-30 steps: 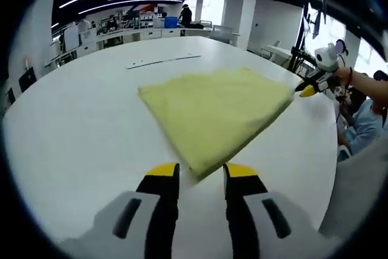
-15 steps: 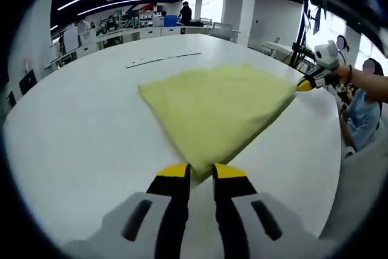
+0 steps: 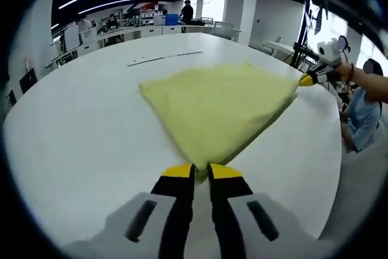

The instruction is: Fold the garment on the visible template until the final outline fits inside the template.

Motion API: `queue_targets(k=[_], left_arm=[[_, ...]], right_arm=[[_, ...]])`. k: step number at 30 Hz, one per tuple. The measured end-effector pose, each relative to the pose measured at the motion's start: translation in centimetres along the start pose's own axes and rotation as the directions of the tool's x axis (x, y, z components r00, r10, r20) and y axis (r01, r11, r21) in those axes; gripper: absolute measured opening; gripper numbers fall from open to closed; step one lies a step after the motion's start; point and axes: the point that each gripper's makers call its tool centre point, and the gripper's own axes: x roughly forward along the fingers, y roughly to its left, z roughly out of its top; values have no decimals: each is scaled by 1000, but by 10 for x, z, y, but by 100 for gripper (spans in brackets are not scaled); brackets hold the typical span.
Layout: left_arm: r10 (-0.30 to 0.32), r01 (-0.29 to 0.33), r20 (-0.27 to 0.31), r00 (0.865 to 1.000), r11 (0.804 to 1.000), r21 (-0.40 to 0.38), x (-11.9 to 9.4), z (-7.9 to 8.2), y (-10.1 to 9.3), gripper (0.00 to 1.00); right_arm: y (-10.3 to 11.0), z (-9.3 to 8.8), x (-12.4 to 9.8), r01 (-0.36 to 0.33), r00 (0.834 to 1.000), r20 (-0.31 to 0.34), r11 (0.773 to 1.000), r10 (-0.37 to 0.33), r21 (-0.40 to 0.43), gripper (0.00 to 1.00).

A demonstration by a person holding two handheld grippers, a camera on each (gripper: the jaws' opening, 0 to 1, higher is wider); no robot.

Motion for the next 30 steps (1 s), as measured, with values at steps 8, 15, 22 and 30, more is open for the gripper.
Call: queue_targets(k=[8, 15, 22, 30], left_arm=[[-6, 6, -14, 1000, 1000, 12, 0, -2, -1, 3], [-3, 3, -10, 1000, 1000, 7, 0, -2, 0, 1], [-6, 6, -15, 1000, 1000, 0, -3, -5, -2, 0], [-7, 7, -21, 1000, 1000, 4, -8, -11, -6, 0]], right_arm=[[4, -13, 4, -15, 999, -41, 1000, 15, -1, 0], [3, -14, 4, -10, 999, -40, 1000, 11, 10, 0], [5, -16, 3, -11, 999, -37, 1000, 12, 23, 0], [13, -24, -3, -18, 999, -39, 999, 19, 44, 0]])
